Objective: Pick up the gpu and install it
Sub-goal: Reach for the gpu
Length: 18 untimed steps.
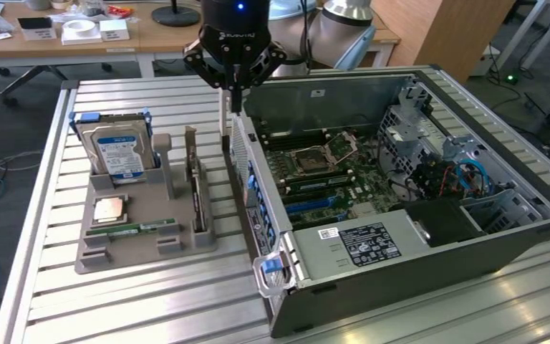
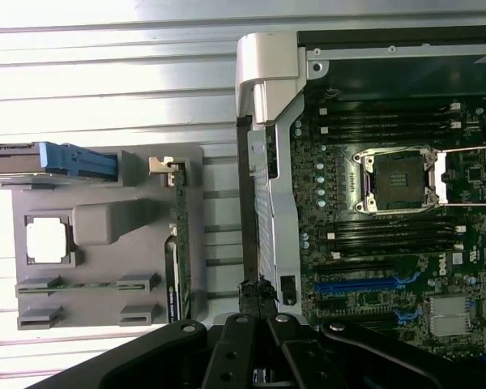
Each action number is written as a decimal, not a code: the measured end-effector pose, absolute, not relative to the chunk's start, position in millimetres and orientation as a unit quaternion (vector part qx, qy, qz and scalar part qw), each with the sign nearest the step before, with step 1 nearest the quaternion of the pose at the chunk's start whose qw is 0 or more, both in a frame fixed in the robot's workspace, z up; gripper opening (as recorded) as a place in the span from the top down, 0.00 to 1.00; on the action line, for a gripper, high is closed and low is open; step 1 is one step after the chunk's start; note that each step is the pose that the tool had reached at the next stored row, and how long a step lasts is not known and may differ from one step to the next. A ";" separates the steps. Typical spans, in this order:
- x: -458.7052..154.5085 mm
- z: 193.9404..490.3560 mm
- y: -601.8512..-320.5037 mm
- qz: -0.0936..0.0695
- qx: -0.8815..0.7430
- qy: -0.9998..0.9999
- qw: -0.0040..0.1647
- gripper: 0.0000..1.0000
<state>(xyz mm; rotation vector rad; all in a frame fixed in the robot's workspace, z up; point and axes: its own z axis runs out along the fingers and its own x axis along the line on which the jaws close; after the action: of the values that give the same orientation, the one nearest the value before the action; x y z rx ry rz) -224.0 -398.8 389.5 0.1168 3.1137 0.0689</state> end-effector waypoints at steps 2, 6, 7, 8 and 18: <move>-224.5 389.5 -398.8 0.022 0.037 0.999 0.012 0.89; -226.3 389.5 -398.9 0.022 0.037 0.999 0.012 0.89; -226.9 389.5 -398.9 0.022 0.037 0.999 0.012 0.89; -227.5 389.5 -398.9 0.022 0.037 0.999 0.012 0.89; -239.7 389.2 -398.8 0.022 0.037 0.999 0.012 0.89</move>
<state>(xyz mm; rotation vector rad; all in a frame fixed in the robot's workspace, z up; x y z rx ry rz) -239.7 -398.8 389.2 0.1168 3.1137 0.0689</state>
